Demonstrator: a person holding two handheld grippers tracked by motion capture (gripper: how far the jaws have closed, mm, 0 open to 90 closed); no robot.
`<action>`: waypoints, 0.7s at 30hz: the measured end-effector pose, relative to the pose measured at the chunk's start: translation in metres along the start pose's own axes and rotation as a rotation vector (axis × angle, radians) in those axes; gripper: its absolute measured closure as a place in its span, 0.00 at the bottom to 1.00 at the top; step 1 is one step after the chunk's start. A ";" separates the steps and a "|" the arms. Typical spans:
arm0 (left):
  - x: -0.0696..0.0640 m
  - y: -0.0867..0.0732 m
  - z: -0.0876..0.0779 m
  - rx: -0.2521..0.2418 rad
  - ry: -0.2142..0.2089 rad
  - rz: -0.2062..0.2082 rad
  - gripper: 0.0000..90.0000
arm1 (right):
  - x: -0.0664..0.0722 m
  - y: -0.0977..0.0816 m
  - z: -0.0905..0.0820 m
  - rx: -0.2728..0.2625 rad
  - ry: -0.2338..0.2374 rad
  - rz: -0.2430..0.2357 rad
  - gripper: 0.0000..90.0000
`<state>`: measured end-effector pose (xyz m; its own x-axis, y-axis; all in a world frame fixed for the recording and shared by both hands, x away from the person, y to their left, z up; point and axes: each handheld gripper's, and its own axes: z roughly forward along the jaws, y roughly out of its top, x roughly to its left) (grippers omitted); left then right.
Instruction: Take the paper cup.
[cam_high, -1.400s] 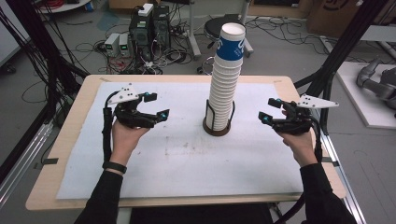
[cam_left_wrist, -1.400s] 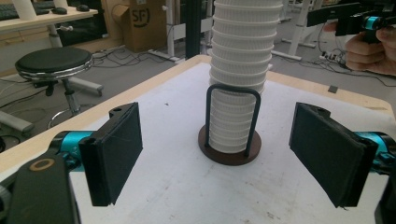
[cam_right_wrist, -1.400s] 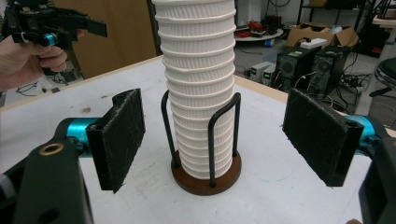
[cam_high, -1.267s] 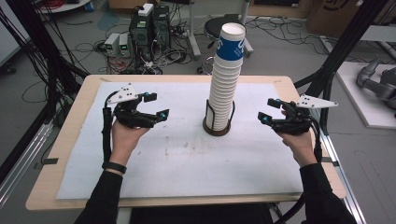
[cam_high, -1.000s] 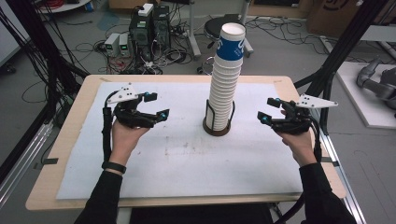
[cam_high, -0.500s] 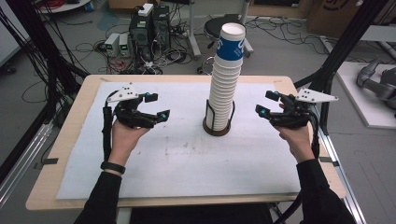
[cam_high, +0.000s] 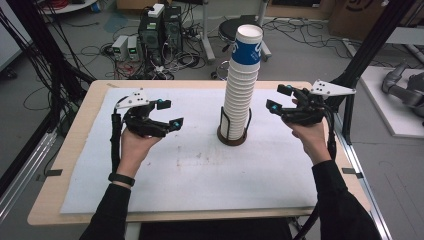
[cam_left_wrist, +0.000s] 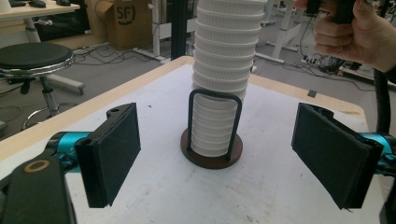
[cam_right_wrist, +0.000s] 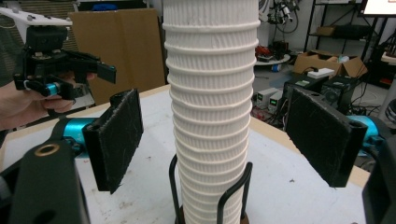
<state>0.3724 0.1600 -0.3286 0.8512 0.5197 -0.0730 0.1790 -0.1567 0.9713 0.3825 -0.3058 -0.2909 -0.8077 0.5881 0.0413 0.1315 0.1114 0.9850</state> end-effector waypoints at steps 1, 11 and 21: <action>0.000 0.000 0.000 0.000 0.000 0.000 0.17 | 0.000 0.002 0.002 -0.003 0.001 -0.004 0.22; -0.001 0.001 0.002 0.001 -0.013 -0.002 0.17 | -0.001 0.016 0.021 0.018 0.009 -0.016 0.22; -0.001 0.003 0.003 0.002 -0.024 0.001 0.17 | 0.000 0.028 0.037 0.014 -0.004 -0.028 0.22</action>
<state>0.3734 0.1562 -0.3265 0.8629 0.4993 -0.0780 0.1797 -0.1589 0.9708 0.4075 -0.2728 -0.2697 -0.8092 0.5873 0.0128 0.1168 0.1395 0.9833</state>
